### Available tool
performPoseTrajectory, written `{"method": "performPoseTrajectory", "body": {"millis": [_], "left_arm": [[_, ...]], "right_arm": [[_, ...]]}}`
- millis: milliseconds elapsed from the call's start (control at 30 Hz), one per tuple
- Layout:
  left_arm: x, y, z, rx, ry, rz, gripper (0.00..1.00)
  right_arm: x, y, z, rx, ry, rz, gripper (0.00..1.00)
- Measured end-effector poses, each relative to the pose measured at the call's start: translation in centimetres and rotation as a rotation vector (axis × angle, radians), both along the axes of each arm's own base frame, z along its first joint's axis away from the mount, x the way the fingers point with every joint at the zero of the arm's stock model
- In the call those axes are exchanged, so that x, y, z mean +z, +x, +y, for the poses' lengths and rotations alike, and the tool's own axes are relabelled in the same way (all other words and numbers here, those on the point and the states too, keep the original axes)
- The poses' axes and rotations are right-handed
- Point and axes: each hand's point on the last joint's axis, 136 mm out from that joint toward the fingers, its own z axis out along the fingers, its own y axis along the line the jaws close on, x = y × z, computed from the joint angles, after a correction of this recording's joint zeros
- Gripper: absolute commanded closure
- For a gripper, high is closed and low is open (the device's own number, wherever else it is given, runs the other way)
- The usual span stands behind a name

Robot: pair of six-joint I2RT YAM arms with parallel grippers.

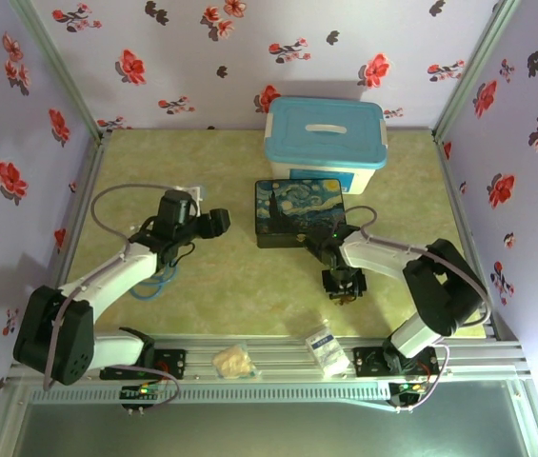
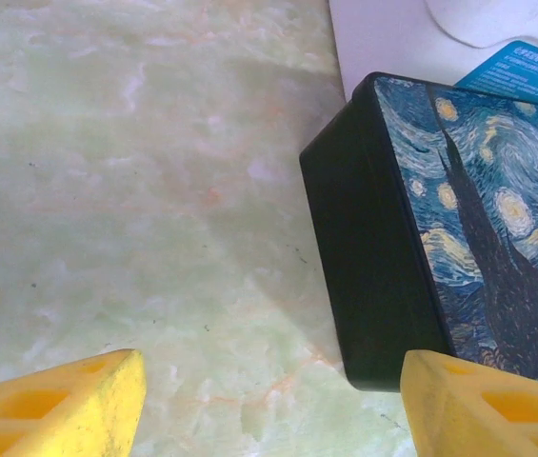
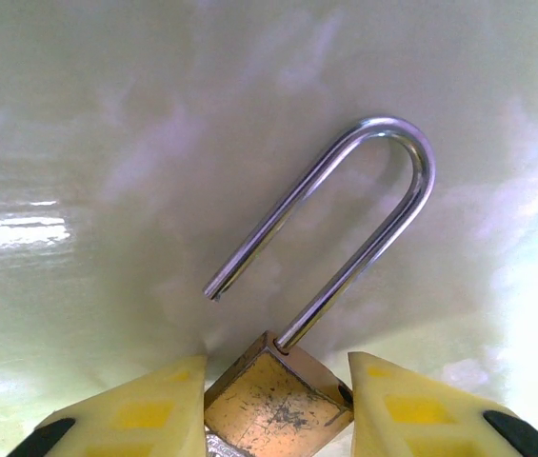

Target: Unlock the padlock with the key

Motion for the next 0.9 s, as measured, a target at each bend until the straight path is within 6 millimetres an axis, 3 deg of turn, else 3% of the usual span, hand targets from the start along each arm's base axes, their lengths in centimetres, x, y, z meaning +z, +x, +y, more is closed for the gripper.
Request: {"method": "performPoseTrajectory", "body": {"millis": [233,533,833,900], "left_arm": [[-0.6,-0.2,0.3,0.005,0.006,0.012,0.29],[0.2,-0.1,1.8,0.042,-0.004,-0.008,0.28],[0.5,0.1,6.6,0.182,-0.020,-0.018,0.24],[0.6,0.1,7.7,0.222,-0.005,-0.028,0.22]], "right_arm": [[0.3,-0.2,-1.4,0.018,-0.073,0.004,0.49],[0.3,-0.3,-2.1,0.030,-0.122,0.003,0.49],[1.4,-0.2,-2.4,0.036,-0.146,-0.048,0.47],[2.2,0.4,-2.6,0.033,-0.148,-0.096,0.36]]}}
